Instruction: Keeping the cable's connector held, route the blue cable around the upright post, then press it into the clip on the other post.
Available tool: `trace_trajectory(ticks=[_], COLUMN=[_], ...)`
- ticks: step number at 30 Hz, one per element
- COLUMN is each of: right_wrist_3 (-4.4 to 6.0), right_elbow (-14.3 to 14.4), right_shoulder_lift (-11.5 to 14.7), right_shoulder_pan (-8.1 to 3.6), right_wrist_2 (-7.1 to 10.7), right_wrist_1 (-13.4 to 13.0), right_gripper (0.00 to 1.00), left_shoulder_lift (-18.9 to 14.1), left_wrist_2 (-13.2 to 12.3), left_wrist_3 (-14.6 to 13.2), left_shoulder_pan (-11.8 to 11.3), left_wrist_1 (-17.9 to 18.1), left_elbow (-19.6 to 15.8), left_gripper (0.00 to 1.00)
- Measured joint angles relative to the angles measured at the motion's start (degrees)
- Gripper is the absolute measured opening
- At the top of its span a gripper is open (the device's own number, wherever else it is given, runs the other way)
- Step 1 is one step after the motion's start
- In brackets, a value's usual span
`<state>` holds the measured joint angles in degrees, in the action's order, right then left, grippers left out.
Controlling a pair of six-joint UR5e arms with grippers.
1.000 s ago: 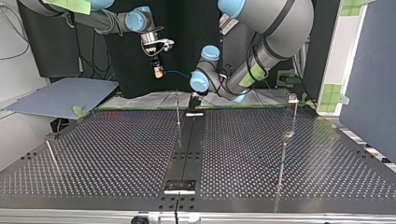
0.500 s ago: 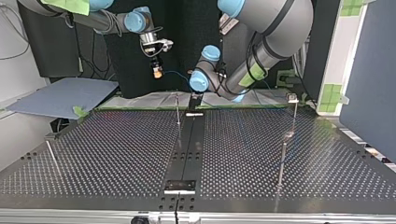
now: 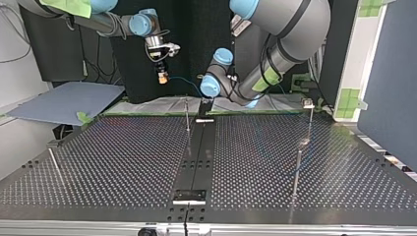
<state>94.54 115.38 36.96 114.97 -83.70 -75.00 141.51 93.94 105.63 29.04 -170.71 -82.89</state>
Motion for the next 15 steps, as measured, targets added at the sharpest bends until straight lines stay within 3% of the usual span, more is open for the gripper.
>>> trace_trajectory(ticks=[7,15], right_wrist_3=[-0.72,-1.71], right_elbow=[0.0,0.0], right_shoulder_lift=[0.0,0.0], right_shoulder_pan=[-1.19,-1.79], right_wrist_2=[-1.91,-3.10], right_wrist_1=[1.2,1.9], right_gripper=[0.00,0.00], left_shoulder_lift=[0.0,-0.1], left_wrist_2=[-1.8,-6.2], left_wrist_3=[1.1,2.7], left_shoulder_pan=[-0.2,-0.2], left_wrist_1=[0.1,0.3], left_elbow=[0.0,0.0], left_gripper=[0.99,0.99])
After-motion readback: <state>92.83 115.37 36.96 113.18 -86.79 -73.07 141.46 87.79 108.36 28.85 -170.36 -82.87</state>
